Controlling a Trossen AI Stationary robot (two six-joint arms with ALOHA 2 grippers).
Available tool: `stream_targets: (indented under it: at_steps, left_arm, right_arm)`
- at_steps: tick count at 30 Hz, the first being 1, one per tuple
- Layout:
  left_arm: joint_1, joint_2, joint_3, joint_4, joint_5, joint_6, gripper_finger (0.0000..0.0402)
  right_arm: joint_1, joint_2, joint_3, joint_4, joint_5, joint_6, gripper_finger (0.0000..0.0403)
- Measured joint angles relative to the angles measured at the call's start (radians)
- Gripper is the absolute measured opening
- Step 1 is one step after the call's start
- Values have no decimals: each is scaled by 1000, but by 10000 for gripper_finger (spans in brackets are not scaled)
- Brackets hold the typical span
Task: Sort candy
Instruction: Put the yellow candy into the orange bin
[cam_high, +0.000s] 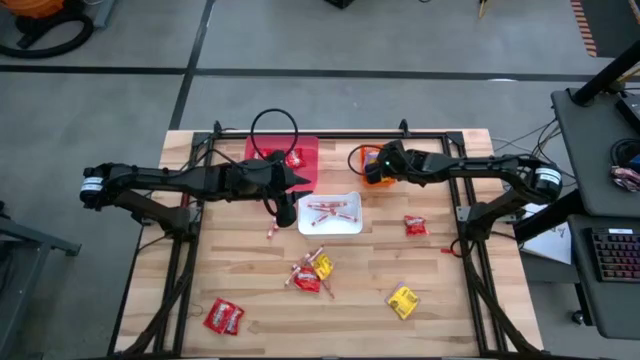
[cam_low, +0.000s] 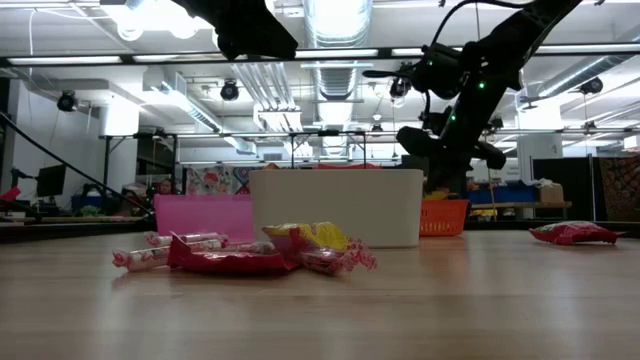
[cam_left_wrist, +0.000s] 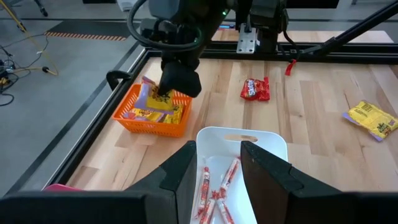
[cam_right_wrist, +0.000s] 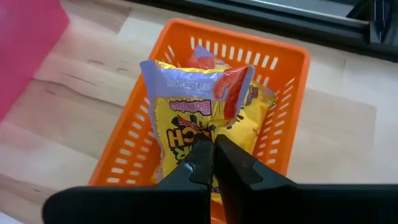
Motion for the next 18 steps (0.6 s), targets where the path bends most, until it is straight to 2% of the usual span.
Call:
stream_targets:
  at_steps: [14, 18]
  left_arm:
    - [0, 3, -6, 9, 0, -16, 109]
    - [0, 3, -6, 9, 0, -16, 109]
  right_arm:
    - [0, 1, 0, 0, -8, 28, 10]
    - [1, 1, 0, -2, -8, 30, 25]
